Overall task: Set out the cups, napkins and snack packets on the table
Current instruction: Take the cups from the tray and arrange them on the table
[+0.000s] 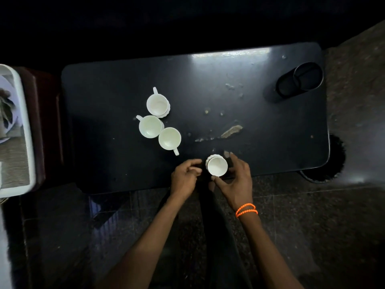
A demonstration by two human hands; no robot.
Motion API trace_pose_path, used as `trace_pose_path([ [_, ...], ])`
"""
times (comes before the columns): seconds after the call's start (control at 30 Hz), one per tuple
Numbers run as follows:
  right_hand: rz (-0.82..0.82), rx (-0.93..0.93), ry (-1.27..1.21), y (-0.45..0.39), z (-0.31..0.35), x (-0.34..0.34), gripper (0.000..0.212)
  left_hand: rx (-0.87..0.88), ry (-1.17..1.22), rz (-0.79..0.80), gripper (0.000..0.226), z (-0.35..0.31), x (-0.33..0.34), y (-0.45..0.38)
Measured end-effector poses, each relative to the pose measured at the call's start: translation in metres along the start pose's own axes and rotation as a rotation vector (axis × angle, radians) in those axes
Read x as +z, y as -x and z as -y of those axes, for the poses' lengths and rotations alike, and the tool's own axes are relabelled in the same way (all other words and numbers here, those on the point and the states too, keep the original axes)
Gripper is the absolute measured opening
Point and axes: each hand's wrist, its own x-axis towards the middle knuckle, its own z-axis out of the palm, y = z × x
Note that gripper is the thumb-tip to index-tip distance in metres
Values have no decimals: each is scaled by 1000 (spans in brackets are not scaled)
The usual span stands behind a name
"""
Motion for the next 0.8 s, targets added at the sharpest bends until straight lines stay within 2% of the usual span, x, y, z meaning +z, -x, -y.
trace_pose_path([
  [0.13,-159,11,-35,4,34,0,68,-59,148,-271,34,-4,-34,-6],
  [0.27,-59,-83,-82,-7,72,27,50,-26,377,-498,20,-18,-48,-19],
  [0.43,194,-31,-70,-34,106,76,52,41,500,-523,13,-36,-46,-33],
  [0.57,167,27,-115,-40,112,97,58,2,580,-438,21,-38,-48,-34],
  [0.67,115,89,-202,-34,112,103,50,-3,640,-377,28,-33,-52,-31],
  [0.8,111,178,-304,-17,103,105,48,30,614,-395,27,-18,-56,-17],
])
